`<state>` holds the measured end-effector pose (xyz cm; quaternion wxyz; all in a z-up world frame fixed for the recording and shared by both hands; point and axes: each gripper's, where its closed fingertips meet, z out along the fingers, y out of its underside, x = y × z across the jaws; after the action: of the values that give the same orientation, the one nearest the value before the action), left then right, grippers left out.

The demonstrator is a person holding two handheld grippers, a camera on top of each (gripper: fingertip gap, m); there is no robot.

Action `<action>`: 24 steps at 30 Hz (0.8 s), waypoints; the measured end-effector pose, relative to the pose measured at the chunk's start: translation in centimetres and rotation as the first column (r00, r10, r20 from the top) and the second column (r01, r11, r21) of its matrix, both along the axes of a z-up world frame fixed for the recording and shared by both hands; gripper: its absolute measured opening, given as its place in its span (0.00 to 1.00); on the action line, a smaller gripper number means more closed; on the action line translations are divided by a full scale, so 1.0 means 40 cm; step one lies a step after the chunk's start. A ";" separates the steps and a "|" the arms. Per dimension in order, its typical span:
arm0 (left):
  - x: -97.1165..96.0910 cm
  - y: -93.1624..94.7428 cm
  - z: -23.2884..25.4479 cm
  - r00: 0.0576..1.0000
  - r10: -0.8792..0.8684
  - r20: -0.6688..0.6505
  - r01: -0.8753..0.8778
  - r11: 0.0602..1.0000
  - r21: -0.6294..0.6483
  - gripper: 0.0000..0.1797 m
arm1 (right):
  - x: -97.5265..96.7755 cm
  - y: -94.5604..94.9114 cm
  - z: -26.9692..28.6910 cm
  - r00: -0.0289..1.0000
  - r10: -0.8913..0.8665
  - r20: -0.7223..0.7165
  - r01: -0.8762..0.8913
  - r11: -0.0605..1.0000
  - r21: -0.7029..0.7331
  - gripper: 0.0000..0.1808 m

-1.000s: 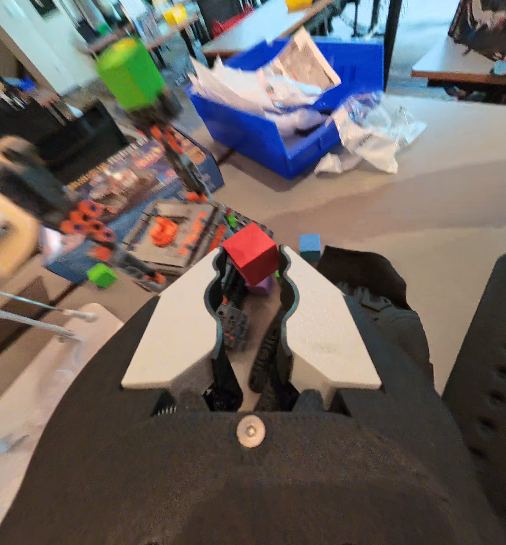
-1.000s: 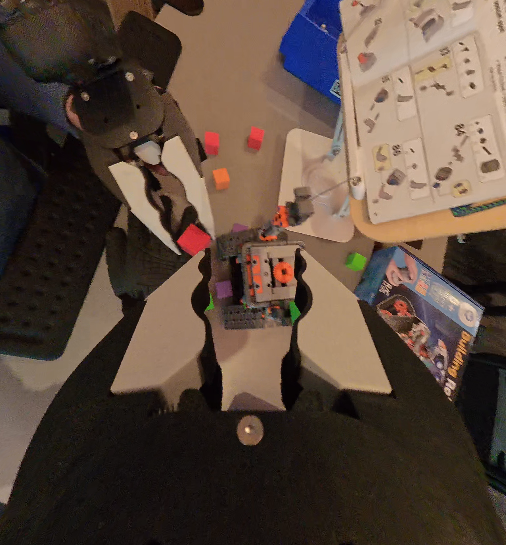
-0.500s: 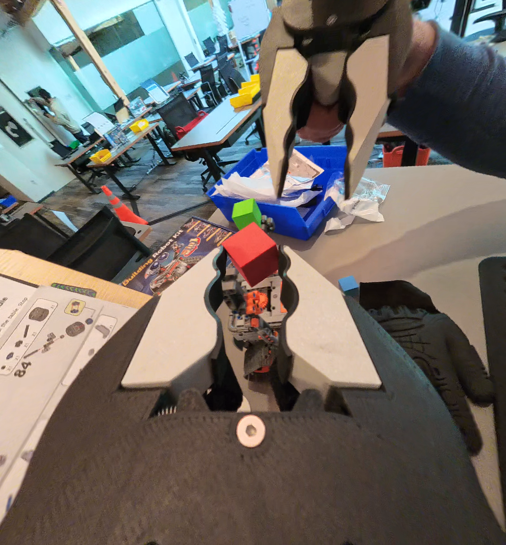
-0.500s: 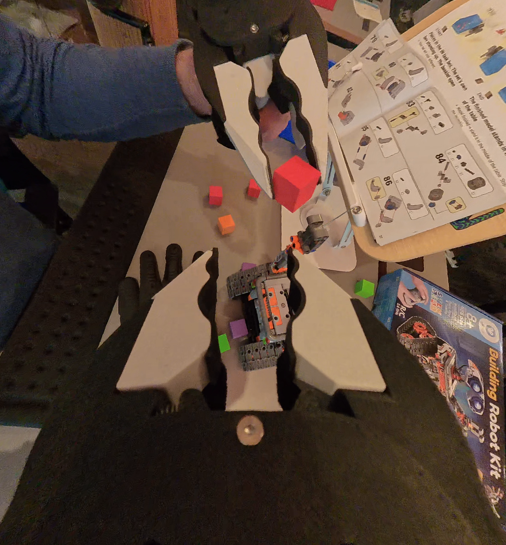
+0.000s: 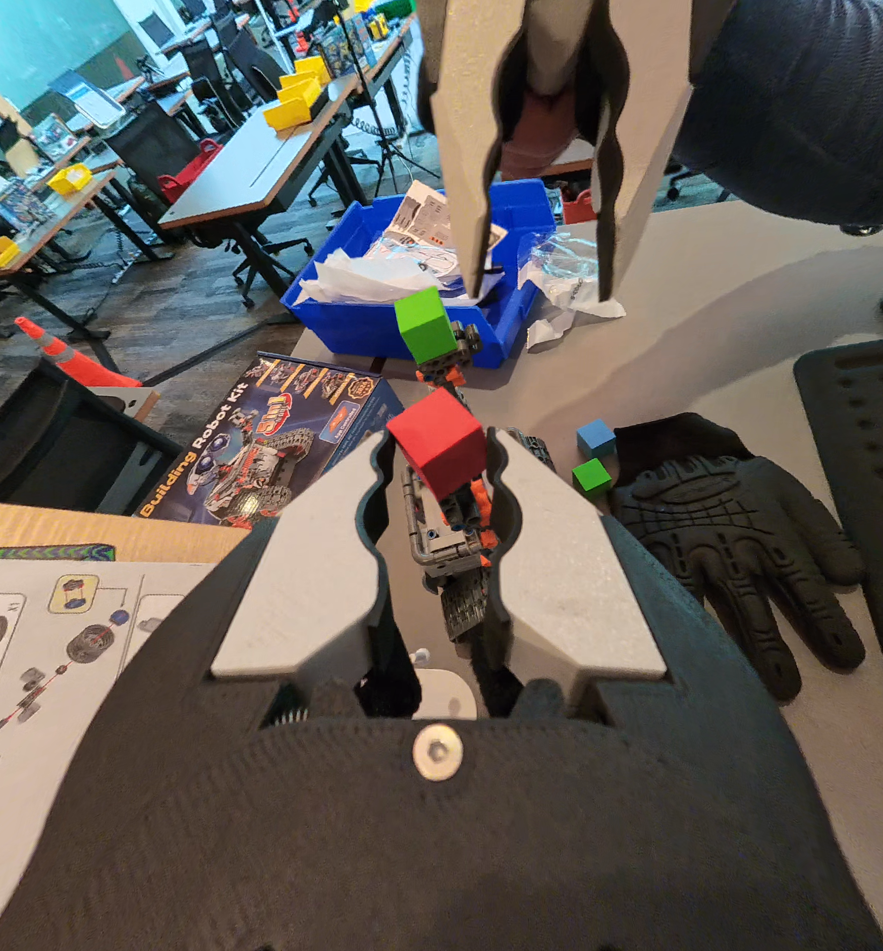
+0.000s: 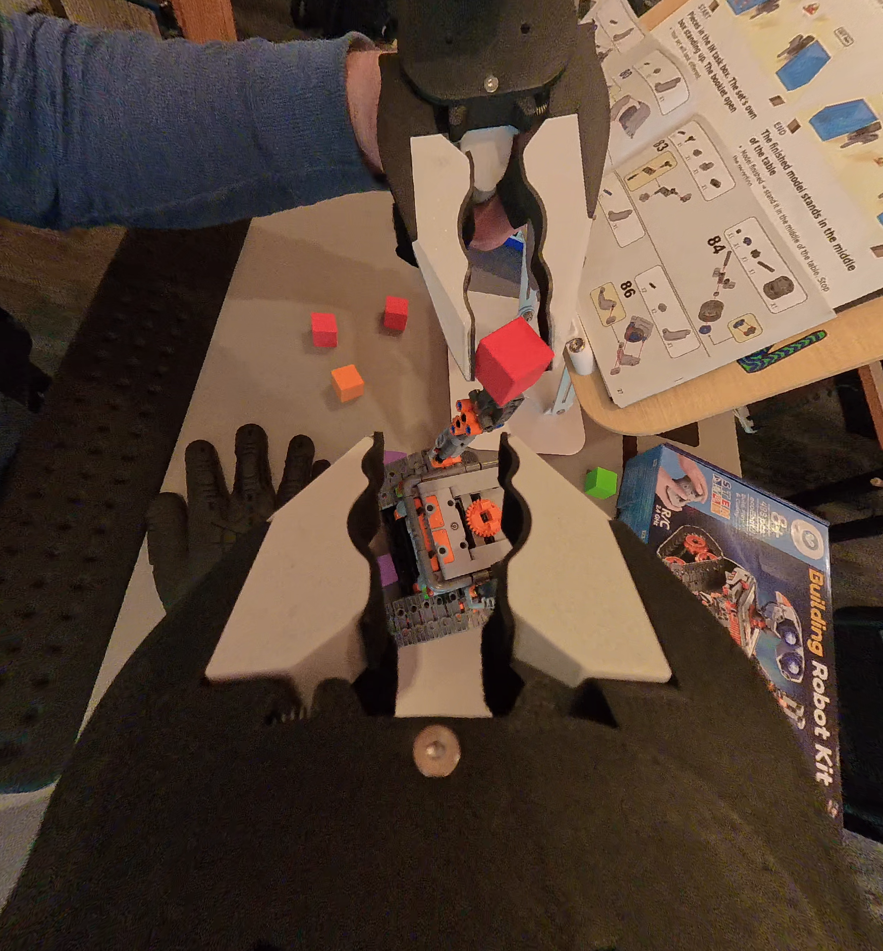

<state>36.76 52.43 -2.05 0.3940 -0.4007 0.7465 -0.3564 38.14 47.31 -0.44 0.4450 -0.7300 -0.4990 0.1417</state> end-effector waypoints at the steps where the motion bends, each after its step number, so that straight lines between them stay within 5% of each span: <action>1: 0.001 0.005 -0.007 1.000 0.006 -0.008 -0.006 1.000 0.012 0.18 | -0.002 0.006 0.000 1.000 0.000 0.008 0.000 1.000 0.001 0.24; 6: -0.004 0.011 -0.018 1.000 0.012 0.001 -0.012 1.000 -0.015 0.24 | -0.016 0.038 0.001 0.999 0.002 0.038 -0.002 1.000 0.003 0.24; 14: -0.014 0.011 -0.006 0.994 0.093 0.062 -0.091 0.995 -0.038 0.20 | -0.019 0.116 -0.002 0.972 0.008 0.234 -0.007 1.000 -0.008 0.27; 24: -0.017 0.014 0.001 0.997 0.061 0.049 -0.057 0.996 -0.071 0.13 | -0.039 0.153 -0.047 0.906 0.175 0.386 -0.114 0.978 -0.178 0.14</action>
<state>36.07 53.00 -2.03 0.4093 -0.4267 0.7110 -0.3805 36.60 53.41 -2.33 0.2654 -0.7360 -0.6199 0.0596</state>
